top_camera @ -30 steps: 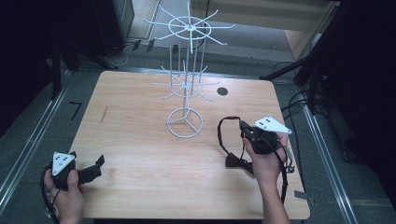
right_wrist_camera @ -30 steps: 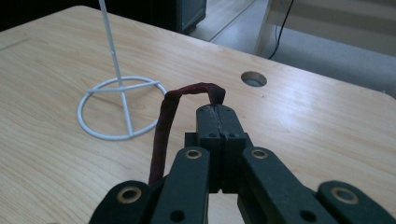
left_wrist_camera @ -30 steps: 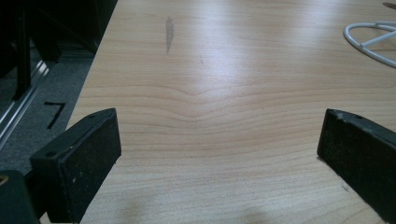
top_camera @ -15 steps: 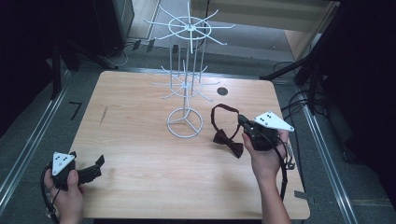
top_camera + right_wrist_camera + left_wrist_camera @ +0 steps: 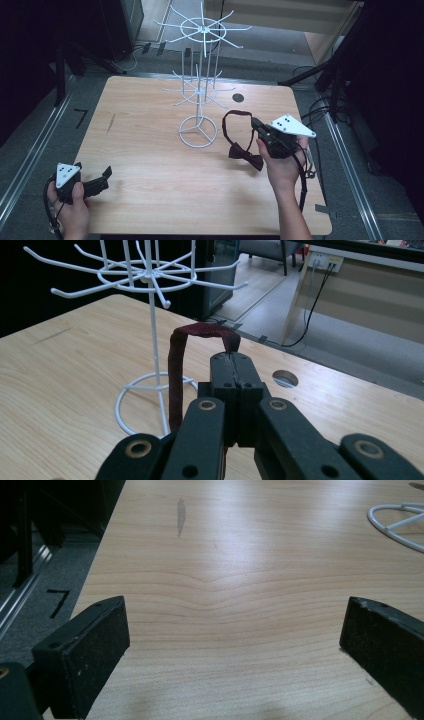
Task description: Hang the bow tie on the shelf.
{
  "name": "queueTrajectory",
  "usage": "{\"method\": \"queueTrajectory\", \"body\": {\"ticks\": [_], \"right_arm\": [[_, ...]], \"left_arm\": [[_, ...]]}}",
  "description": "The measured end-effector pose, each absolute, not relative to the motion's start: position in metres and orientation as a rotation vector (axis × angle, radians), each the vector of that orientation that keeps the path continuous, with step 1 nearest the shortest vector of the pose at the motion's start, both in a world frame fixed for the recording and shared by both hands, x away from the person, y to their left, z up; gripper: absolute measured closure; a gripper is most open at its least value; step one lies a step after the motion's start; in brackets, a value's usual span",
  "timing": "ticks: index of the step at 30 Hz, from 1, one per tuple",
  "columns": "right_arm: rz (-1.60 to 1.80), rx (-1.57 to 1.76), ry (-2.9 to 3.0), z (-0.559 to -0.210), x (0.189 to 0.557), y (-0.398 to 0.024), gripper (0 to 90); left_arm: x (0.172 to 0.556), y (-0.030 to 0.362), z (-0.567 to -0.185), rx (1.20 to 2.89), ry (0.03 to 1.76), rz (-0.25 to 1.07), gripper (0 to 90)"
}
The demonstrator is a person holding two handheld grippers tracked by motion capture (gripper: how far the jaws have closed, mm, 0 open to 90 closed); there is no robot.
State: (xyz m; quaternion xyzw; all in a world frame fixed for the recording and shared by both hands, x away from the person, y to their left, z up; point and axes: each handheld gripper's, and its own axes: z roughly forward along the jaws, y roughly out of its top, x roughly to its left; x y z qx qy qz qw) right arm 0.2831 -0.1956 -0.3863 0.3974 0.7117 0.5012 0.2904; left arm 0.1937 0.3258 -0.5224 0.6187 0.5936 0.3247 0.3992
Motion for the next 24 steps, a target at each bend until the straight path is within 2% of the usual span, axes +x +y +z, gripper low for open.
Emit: {"method": "queueTrajectory", "body": {"ticks": [24], "right_arm": [[1.387, 1.004, 1.872, -0.365, 0.282, -0.183, 90.0]], "left_arm": [[0.193, 0.326, -0.522, 1.569, 1.501, 0.818, 0.2]]}}
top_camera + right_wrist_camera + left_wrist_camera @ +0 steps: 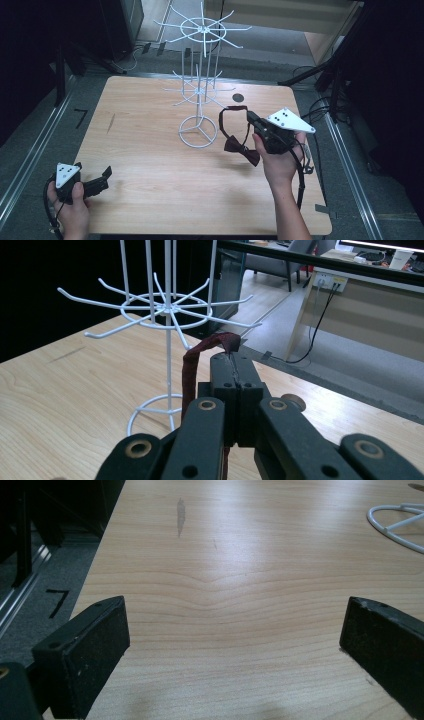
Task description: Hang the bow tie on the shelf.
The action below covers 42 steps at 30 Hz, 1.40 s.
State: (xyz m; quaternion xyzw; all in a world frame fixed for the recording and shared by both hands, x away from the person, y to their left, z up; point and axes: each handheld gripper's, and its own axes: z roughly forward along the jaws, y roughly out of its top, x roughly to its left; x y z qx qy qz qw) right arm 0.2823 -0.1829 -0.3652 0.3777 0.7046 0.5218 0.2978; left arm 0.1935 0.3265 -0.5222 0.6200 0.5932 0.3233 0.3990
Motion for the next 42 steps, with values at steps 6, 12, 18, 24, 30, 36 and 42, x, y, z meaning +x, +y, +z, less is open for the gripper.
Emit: {"method": "queueTrajectory", "body": {"ticks": [6, 12, 18, 24, 30, 36, 42], "right_arm": [[1.394, 0.991, 1.864, -0.362, 0.278, -0.182, 90.0], [1.394, 0.979, 1.869, -0.361, 0.272, -0.184, 90.0], [1.399, 0.979, 1.874, -0.361, 0.264, -0.188, 90.0], [1.397, 0.967, 1.882, -0.358, 0.260, -0.189, 90.0], [1.399, 0.979, 1.890, -0.357, 0.267, -0.187, 90.0], [1.409, 0.982, 1.896, -0.357, 0.277, -0.182, 90.0], [1.413, 0.990, 1.911, -0.357, 0.292, -0.174, 90.0]], "left_arm": [[0.194, 0.326, -0.522, 1.567, 1.501, 0.817, 0.2], [0.194, 0.326, -0.522, 1.568, 1.501, 0.817, 0.2], [0.194, 0.326, -0.522, 1.570, 1.500, 0.818, 0.2], [0.194, 0.326, -0.522, 1.567, 1.504, 0.819, 0.2], [0.194, 0.326, -0.522, 1.565, 1.502, 0.816, 0.2], [0.194, 0.327, -0.522, 1.569, 1.502, 0.813, 0.2], [0.194, 0.327, -0.522, 1.567, 1.502, 0.811, 0.2]]}}
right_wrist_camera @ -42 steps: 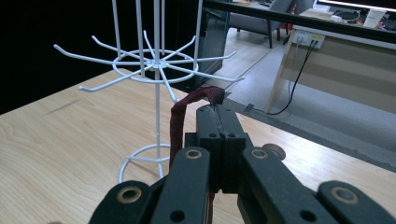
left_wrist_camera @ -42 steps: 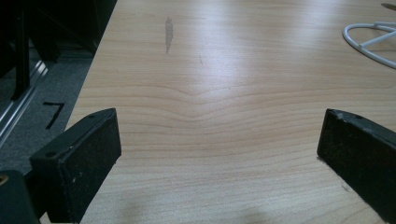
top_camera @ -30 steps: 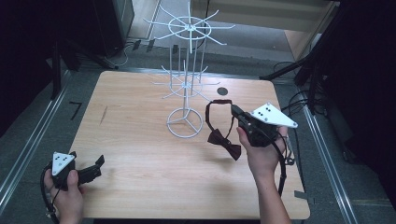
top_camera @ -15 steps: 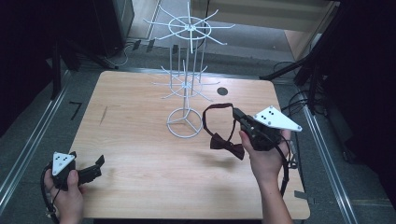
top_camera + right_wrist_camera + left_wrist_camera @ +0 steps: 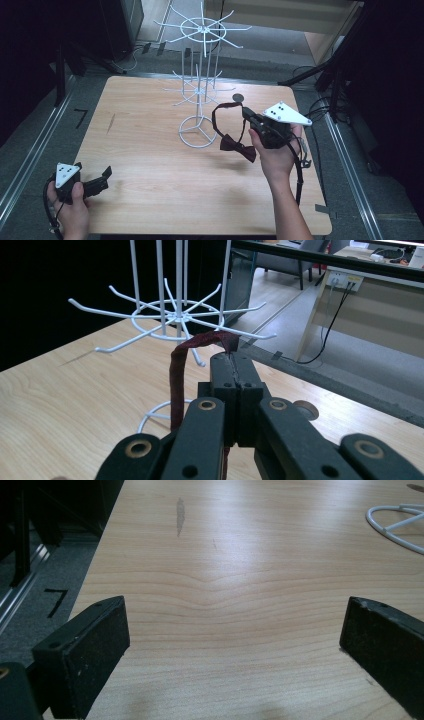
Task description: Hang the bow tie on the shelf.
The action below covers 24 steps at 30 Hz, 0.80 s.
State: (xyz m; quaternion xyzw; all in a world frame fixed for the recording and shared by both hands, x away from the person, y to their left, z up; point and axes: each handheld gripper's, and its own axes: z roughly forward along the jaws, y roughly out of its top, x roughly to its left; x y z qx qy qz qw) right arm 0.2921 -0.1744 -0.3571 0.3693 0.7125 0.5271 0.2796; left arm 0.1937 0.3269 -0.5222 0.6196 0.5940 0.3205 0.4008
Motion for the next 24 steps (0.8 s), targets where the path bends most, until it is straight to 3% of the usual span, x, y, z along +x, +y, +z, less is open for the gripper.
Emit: {"method": "queueTrajectory", "body": {"ticks": [24], "right_arm": [[1.394, 1.075, 1.980, -0.376, 0.347, -0.151, 90.0]], "left_arm": [[0.194, 0.328, -0.522, 1.568, 1.501, 0.800, 0.2]]}}
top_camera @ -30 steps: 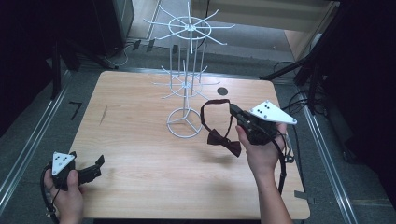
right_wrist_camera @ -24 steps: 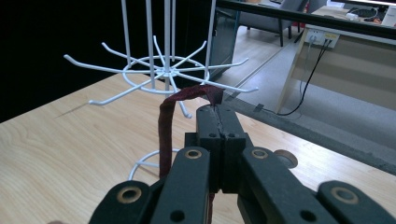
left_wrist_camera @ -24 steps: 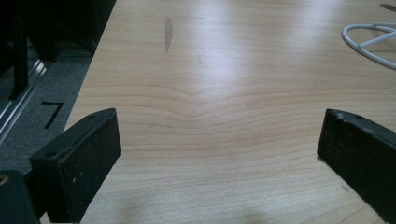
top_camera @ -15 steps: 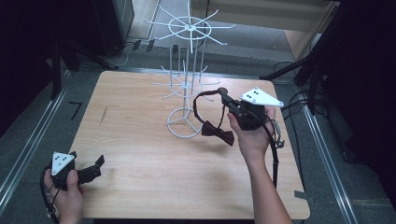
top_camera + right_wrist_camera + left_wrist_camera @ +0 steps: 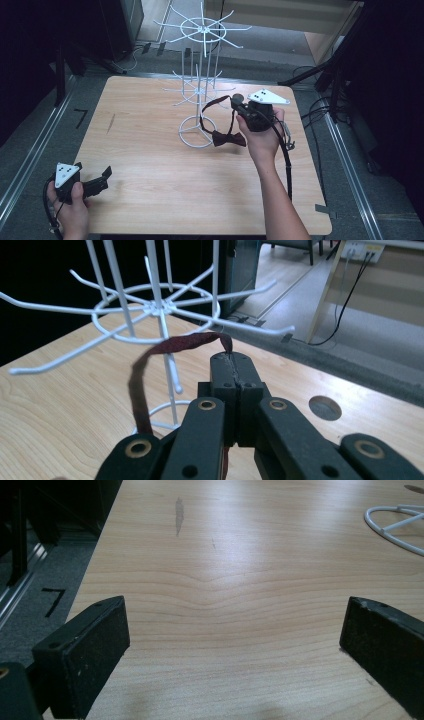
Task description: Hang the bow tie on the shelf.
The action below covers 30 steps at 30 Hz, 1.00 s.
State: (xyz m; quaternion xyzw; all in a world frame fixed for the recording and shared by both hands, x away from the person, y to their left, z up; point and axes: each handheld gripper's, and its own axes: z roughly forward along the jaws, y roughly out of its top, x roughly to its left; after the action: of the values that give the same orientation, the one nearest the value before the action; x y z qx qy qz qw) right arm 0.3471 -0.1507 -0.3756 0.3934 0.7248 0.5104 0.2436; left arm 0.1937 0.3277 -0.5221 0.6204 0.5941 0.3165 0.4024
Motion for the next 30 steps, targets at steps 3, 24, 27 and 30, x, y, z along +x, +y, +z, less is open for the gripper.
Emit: {"method": "queueTrajectory", "body": {"ticks": [3, 24, 27, 30], "right_arm": [[1.384, 1.093, 1.991, -0.384, 0.351, -0.151, 90.0], [1.358, 1.152, 2.007, -0.411, 0.343, -0.175, 48.2], [1.360, 1.163, 1.978, -0.413, 0.337, -0.182, 37.5], [1.344, 1.177, 1.962, -0.415, 0.331, -0.189, 26.6]], "left_arm": [[0.194, 0.328, -0.522, 1.568, 1.501, 0.799, 0.2], [0.194, 0.327, -0.522, 1.571, 1.500, 0.805, 0.2], [0.194, 0.327, -0.522, 1.572, 1.500, 0.807, 0.2], [0.194, 0.327, -0.522, 1.571, 1.499, 0.809, 0.2]]}}
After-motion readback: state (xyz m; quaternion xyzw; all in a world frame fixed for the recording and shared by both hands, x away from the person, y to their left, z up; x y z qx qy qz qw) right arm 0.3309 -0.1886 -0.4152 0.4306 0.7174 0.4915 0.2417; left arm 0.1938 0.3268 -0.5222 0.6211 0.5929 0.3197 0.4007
